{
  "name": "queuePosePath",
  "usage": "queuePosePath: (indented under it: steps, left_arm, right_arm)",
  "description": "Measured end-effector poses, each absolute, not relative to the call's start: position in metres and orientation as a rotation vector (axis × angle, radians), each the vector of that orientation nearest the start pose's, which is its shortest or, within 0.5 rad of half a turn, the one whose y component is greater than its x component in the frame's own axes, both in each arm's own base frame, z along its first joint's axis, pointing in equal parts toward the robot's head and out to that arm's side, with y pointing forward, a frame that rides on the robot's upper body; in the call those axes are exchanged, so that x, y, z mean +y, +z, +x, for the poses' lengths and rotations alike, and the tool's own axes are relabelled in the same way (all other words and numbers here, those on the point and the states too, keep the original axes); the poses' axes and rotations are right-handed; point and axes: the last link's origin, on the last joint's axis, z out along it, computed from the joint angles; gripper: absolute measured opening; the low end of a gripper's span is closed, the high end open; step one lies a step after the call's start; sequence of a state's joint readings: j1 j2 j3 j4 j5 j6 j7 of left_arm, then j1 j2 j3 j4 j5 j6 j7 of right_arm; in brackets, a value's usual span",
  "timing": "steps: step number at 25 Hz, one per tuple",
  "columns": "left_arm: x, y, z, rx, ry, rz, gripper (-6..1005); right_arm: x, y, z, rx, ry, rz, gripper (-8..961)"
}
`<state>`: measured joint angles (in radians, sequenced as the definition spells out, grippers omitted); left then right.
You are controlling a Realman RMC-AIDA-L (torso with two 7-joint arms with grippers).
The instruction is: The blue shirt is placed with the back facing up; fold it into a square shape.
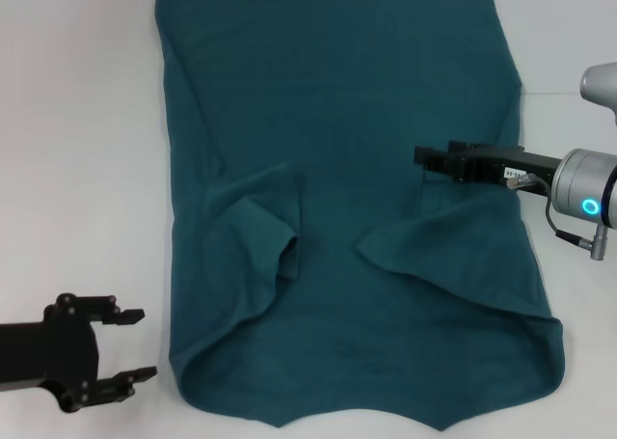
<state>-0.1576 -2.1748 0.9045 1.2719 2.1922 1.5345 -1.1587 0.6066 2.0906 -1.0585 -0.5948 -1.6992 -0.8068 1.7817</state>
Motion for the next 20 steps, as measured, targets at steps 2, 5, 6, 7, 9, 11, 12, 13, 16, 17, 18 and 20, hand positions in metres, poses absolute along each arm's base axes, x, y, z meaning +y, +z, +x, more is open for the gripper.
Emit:
queuePosePath:
  steps: [2, 5, 6, 7, 9, 11, 12, 13, 16, 17, 18, 20]
  left_arm:
    - [0.262, 0.032, -0.304, -0.029, -0.008, -2.726, 624]
    - [0.261, 0.032, -0.304, -0.010, -0.002, -2.722, 623]
    - [0.261, 0.032, -0.304, -0.008, -0.002, -2.723, 623]
    - [0.261, 0.032, -0.304, -0.006, -0.002, -2.725, 623]
    - [0.261, 0.031, -0.302, -0.012, -0.008, -2.734, 622]
    - [0.263, 0.028, -0.298, -0.071, -0.024, -2.758, 622]
    - [0.264, 0.028, -0.295, -0.129, -0.034, -2.772, 621]
    - [0.266, 0.028, -0.291, -0.201, -0.040, -2.789, 621]
    - [0.266, 0.029, -0.282, -0.336, -0.034, -2.830, 620]
    - [0.265, 0.028, -0.280, -0.348, -0.030, -2.840, 620]
    - [0.265, 0.028, -0.278, -0.344, -0.025, -2.845, 620]
    - [0.265, 0.028, -0.275, -0.337, -0.011, -2.837, 619]
  right_arm:
    - [0.412, -0.028, 0.258, 1.107, 0.567, -2.192, 668]
    - [0.411, -0.029, 0.258, 1.125, 0.570, -2.189, 668]
    - [0.411, -0.029, 0.258, 1.131, 0.573, -2.187, 668]
    - [0.411, -0.029, 0.258, 1.135, 0.575, -2.187, 668]
    - [0.412, -0.029, 0.257, 1.140, 0.578, -2.187, 668]
    - [0.412, -0.029, 0.257, 1.147, 0.581, -2.185, 668]
    - [0.412, -0.029, 0.256, 1.150, 0.583, -2.185, 669]
    - [0.412, -0.029, 0.257, 1.153, 0.583, -2.184, 669]
    - [0.411, -0.029, 0.258, 1.161, 0.583, -2.182, 669]
    - [0.411, -0.029, 0.258, 1.164, 0.582, -2.181, 669]
    - [0.411, -0.029, 0.258, 1.165, 0.582, -2.181, 669]
    - [0.411, -0.029, 0.259, 1.166, 0.580, -2.180, 669]
